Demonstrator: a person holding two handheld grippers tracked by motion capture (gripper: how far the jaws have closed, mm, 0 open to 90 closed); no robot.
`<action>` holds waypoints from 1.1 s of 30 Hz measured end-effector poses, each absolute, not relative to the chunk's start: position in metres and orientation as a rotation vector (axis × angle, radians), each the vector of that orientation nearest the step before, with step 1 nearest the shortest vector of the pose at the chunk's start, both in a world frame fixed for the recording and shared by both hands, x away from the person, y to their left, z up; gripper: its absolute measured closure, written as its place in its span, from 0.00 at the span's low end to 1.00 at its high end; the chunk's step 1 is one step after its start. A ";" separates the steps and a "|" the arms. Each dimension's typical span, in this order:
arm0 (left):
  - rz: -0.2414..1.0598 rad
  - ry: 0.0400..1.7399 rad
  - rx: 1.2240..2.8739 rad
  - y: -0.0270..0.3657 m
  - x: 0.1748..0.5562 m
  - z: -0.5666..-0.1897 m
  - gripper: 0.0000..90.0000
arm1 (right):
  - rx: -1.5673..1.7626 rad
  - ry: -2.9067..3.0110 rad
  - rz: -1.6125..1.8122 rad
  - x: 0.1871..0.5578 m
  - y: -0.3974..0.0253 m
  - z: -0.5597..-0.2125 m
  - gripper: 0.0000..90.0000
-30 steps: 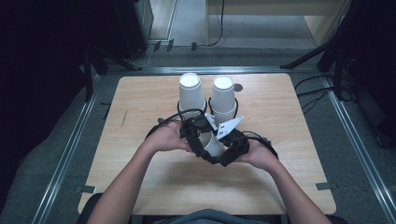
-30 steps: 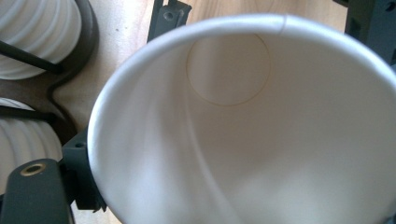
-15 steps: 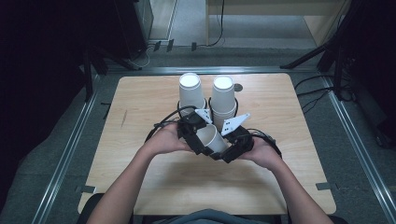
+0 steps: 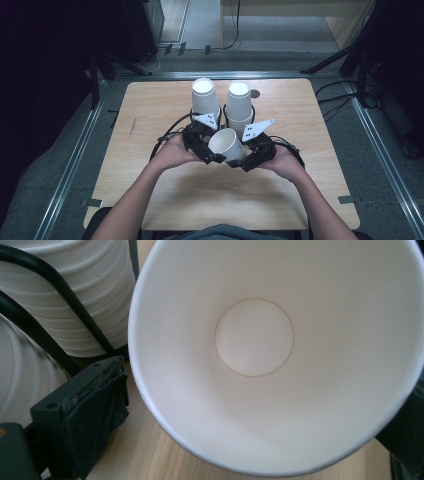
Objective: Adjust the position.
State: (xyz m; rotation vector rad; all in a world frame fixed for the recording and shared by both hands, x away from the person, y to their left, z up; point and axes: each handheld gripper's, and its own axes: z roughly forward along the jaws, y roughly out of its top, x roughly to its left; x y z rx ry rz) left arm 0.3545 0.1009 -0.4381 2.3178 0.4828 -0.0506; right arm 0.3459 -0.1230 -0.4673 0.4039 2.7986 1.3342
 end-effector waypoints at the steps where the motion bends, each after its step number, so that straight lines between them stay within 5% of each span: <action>1: -0.054 0.491 2.305 0.101 0.354 -0.438 0.00 | 0.406 2.793 1.336 0.346 -0.123 -0.467 0.23; 20: -0.077 0.509 2.250 0.092 0.350 -0.441 0.00 | 0.411 2.774 1.425 0.344 -0.112 -0.471 0.23; 22: -0.044 0.510 2.244 0.094 0.349 -0.439 0.08 | 0.408 2.783 1.415 0.343 -0.112 -0.471 0.23; 33: -0.054 0.504 2.227 0.096 0.348 -0.436 0.13 | 0.408 2.772 1.432 0.343 -0.113 -0.469 0.23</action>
